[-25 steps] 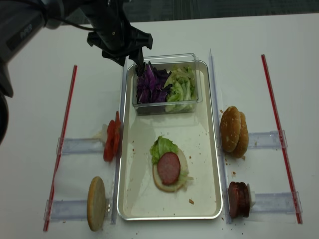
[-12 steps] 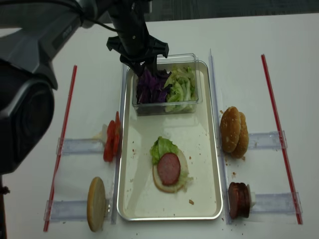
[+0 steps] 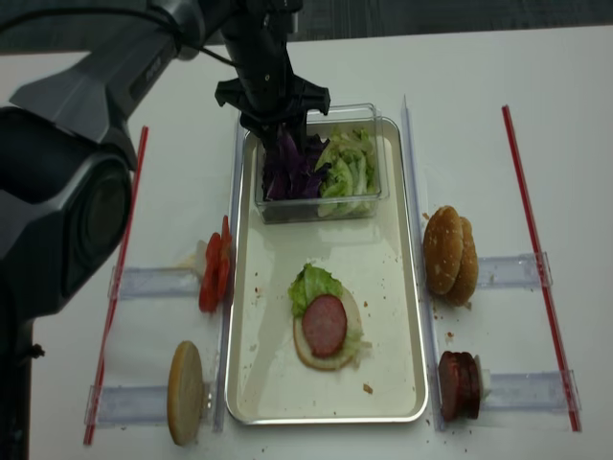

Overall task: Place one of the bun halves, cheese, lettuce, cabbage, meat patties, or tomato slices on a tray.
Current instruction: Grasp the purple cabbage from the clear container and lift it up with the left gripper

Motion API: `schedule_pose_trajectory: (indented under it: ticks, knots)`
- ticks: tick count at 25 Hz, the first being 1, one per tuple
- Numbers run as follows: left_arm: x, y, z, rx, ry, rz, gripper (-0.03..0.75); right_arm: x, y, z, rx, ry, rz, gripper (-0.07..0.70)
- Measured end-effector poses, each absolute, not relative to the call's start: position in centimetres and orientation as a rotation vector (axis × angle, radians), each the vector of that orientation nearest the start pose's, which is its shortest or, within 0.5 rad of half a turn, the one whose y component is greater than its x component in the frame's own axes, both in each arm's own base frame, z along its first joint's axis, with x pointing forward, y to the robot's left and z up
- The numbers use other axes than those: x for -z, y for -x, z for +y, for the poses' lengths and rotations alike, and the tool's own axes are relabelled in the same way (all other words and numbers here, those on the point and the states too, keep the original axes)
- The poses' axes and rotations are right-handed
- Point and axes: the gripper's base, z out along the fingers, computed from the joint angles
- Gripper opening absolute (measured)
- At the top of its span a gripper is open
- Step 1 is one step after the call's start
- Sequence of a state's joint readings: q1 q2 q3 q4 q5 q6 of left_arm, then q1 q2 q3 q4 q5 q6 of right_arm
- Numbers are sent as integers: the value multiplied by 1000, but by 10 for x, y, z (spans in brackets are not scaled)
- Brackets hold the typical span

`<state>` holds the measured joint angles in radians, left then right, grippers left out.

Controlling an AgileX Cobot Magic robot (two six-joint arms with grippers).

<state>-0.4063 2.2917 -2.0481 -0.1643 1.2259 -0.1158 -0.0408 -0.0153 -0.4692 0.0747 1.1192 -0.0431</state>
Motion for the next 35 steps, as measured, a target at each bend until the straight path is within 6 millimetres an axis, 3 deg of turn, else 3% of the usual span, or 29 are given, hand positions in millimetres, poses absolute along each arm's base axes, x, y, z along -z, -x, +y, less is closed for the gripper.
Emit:
schedule_pose_trajectory:
  ticks: [6,11,20,31,35]
  knots:
    - [-200,-439,-207,344,-360,2974,344,-264,6,6,-41,8,2116,433]
    - [-185,-439,-213,349,-373,3001,333,-264,6,6,-42,6,2116,433]
    - [-182,-440,-213,329,-386,3000,300,-264,6,6,-43,4,2116,433]
    - [-176,-442,-213,307,-392,3005,188,-264,6,6,-43,4,2116,433]
    - [-175,-442,-212,288,-398,3005,100,-264,6,6,-43,4,2116,433]
